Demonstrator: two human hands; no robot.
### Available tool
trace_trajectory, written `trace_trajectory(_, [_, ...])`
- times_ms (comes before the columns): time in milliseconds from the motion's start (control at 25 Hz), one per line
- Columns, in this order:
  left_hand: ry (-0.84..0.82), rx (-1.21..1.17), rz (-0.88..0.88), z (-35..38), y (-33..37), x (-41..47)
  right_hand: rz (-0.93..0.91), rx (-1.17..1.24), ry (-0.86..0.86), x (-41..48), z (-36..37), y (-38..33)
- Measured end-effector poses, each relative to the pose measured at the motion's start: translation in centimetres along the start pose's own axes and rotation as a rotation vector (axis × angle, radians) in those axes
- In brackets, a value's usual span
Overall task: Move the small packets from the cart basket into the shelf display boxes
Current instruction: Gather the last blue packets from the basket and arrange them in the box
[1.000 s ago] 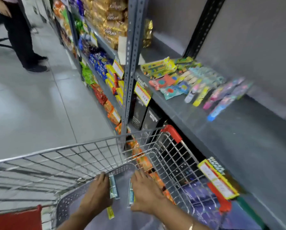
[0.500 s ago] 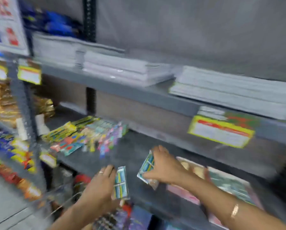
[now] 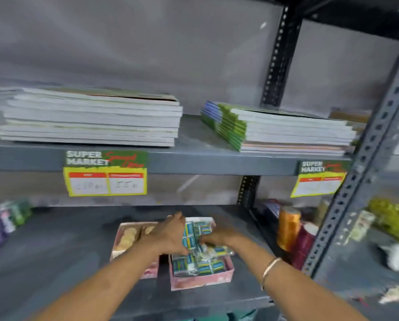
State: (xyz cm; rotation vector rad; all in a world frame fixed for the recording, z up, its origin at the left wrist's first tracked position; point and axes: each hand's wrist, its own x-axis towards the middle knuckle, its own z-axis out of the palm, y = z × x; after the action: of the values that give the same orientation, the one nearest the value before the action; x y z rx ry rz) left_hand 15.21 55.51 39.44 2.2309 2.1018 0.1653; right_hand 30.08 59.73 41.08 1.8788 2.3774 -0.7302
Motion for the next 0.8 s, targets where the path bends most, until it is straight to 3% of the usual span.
trace_trajectory(280, [-0.245, 0.029, -0.018, 3.3, 0.4, 1.6, 0.141, -0.194, -0.003, -0.1, 3.3, 1.0])
trace_trajectory(560, [-0.238, 0.005, -0.002, 4.1, -0.4, 1.6, 0.139, -0.262, 0.154, 0.3, 5.2, 1.0])
trace_trajectory(800, [-0.280, 0.049, 0.005, 3.8, -0.1, 1.2, 0.099, -0.353, 0.181, 0.2, 6.5, 0.9])
